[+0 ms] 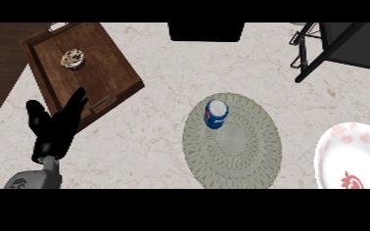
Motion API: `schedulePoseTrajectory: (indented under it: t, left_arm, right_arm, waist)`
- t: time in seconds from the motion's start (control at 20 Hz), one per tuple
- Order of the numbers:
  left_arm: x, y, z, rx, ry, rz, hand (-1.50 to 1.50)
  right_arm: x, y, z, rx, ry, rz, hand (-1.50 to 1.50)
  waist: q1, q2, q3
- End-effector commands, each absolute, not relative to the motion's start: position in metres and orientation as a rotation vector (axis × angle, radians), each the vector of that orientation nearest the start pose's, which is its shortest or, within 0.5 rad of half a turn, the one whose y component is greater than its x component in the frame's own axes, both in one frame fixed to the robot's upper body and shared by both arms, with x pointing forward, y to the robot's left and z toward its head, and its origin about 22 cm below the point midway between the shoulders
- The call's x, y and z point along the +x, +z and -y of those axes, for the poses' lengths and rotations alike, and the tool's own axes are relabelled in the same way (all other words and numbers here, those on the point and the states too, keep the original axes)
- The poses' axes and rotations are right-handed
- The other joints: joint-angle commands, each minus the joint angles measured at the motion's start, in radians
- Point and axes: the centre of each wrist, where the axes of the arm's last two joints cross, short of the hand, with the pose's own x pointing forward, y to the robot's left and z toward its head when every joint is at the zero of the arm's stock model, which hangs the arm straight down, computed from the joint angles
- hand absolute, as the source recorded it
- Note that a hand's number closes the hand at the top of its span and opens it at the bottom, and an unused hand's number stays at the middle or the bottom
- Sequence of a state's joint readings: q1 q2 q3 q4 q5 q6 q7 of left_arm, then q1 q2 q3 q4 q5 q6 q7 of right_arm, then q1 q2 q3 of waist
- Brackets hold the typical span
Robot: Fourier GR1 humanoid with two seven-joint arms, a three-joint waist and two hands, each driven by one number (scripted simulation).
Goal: Pick the lemon from the placemat and place it in the tiered shelf
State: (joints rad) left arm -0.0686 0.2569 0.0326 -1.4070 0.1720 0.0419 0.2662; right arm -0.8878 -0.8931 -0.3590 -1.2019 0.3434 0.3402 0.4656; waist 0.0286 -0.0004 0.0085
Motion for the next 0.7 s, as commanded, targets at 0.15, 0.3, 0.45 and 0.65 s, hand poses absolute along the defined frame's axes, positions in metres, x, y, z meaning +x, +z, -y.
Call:
schedulePoseTrajectory:
  t: [0.15,0.3,0.45,0.65]
  left_arm:
    - [0.251,-0.017,-0.275,0.07,0.004,1.135,0.0]
    - [0.261,-0.023,-0.289,0.083,0.02,1.127,0.0]
    - [0.255,-0.026,-0.279,0.063,0.021,1.143,0.0]
    - [0.25,-0.035,-0.276,0.064,0.027,1.132,0.0]
  right_arm:
    - [0.35,0.349,0.443,-1.027,0.437,1.432,1.5]
    - [0.364,0.338,0.438,-1.058,0.472,1.429,1.5]
    - [0.365,0.33,0.456,-1.068,0.457,1.446,1.5]
    - [0.378,0.308,0.459,-1.088,0.446,1.417,1.5]
  waist:
    - [0.01,0.012,-0.008]
    - [0.004,0.014,-0.009]
    - [0.006,0.014,-0.008]
    - [0.015,0.018,-0.008]
